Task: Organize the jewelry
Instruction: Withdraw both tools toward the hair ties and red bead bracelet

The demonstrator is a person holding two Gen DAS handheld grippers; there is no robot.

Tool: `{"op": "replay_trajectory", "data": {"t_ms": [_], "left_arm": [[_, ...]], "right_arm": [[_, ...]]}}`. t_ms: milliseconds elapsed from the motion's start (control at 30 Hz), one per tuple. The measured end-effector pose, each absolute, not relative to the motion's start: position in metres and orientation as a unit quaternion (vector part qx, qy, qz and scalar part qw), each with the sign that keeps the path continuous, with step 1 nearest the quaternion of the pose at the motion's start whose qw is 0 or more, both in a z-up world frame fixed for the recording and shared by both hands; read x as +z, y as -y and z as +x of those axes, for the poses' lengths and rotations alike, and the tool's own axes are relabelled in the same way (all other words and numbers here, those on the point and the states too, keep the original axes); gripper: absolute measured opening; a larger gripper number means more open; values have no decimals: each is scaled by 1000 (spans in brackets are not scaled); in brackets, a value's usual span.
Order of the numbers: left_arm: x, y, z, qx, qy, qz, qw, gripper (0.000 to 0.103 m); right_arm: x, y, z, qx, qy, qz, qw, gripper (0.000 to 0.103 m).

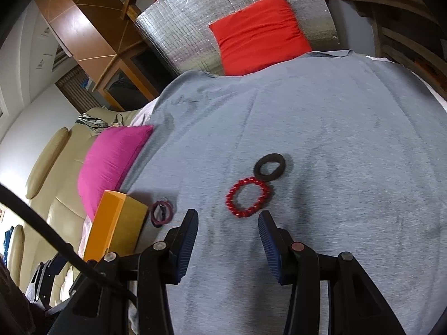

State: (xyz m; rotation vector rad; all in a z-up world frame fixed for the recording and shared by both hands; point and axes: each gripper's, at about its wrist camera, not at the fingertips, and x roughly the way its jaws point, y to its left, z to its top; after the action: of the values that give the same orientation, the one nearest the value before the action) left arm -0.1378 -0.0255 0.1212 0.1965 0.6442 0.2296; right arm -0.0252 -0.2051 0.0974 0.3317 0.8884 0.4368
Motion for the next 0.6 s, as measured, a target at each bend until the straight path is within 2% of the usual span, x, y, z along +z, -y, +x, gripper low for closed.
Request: {"op": "replay_trajectory", "data": {"t_ms": [600], "left_arm": [[110, 50, -119, 79, -319, 100, 939, 72]], "right_arm": [[86, 233, -17, 186, -435, 159, 866, 48]]}}
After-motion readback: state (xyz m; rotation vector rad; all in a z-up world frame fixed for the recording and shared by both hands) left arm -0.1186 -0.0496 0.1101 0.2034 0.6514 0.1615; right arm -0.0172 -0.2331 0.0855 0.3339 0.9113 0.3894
